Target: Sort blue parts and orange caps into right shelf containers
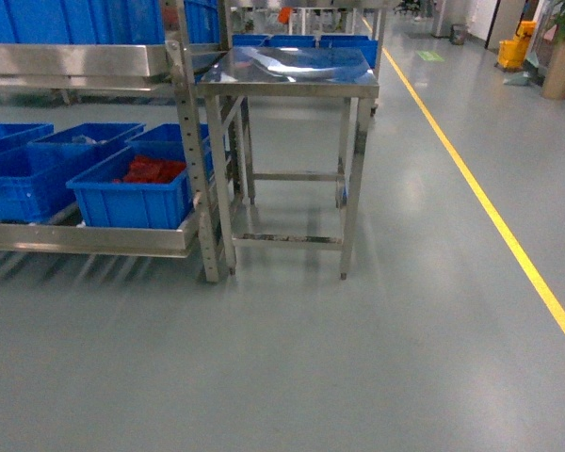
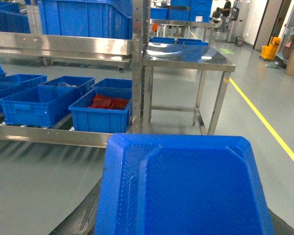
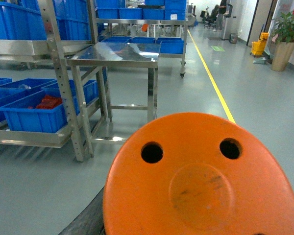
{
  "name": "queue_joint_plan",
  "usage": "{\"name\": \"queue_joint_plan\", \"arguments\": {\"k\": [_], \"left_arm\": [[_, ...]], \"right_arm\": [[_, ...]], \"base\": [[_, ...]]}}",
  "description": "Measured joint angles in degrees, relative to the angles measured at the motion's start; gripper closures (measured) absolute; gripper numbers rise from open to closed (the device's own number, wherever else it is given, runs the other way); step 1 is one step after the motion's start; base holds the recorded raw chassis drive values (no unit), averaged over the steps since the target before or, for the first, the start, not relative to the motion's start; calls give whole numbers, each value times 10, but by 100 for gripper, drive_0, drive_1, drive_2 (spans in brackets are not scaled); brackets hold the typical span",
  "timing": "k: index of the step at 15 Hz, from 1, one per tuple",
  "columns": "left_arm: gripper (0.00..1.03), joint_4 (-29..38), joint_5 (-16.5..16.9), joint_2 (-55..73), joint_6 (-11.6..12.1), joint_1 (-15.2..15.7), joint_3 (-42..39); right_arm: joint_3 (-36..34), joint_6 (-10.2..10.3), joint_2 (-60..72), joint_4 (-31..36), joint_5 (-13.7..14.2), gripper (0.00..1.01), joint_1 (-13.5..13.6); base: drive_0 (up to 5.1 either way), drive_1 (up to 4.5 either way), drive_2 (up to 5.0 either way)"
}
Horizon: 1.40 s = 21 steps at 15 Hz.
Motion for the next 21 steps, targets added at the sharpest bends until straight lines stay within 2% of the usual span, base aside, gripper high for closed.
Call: {"name": "queue_joint_plan", "arguments": {"k": [21], "left_arm": [[62, -1, 0, 0, 0, 0, 0]], "right_arm": [[0, 0, 0, 1, 0, 57, 0]], "base": [[-3, 426, -432]]}}
